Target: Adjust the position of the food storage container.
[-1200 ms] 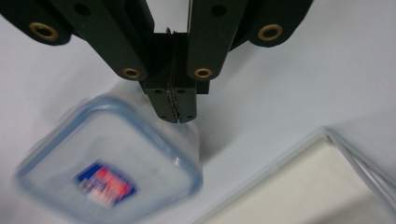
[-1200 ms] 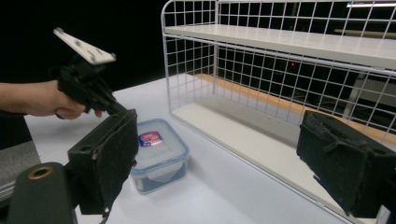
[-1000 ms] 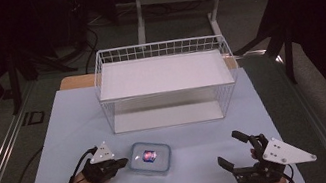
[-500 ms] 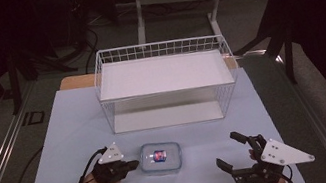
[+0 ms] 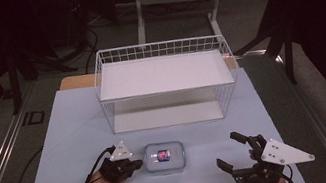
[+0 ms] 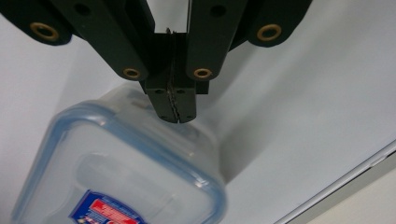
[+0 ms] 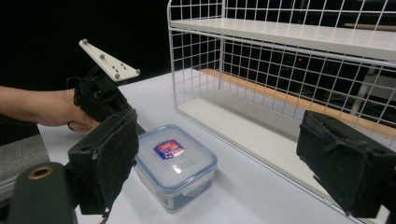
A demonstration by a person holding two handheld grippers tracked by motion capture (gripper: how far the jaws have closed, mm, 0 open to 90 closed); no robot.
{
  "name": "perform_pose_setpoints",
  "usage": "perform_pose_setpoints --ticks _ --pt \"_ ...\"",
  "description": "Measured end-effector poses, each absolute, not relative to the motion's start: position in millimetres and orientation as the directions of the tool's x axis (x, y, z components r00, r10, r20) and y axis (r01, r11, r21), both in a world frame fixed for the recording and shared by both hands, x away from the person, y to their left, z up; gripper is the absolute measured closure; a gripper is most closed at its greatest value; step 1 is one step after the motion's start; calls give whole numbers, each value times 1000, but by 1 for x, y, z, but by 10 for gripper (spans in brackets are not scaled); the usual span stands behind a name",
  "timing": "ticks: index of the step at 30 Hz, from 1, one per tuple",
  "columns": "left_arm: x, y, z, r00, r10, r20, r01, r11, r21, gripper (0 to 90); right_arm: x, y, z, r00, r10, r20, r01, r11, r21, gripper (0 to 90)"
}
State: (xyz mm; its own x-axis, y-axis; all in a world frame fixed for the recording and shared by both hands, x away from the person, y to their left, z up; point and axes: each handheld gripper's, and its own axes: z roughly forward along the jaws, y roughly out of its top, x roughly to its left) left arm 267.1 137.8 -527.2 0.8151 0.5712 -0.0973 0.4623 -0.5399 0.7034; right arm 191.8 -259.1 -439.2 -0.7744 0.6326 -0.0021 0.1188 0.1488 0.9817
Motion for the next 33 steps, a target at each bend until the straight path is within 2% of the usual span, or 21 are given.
perform_pose_setpoints --ticks 33 --pt "283 86 -531 836 529 -142 462 -541 703 900 192 -256 -444 -793 609 9 139 166 976 130"
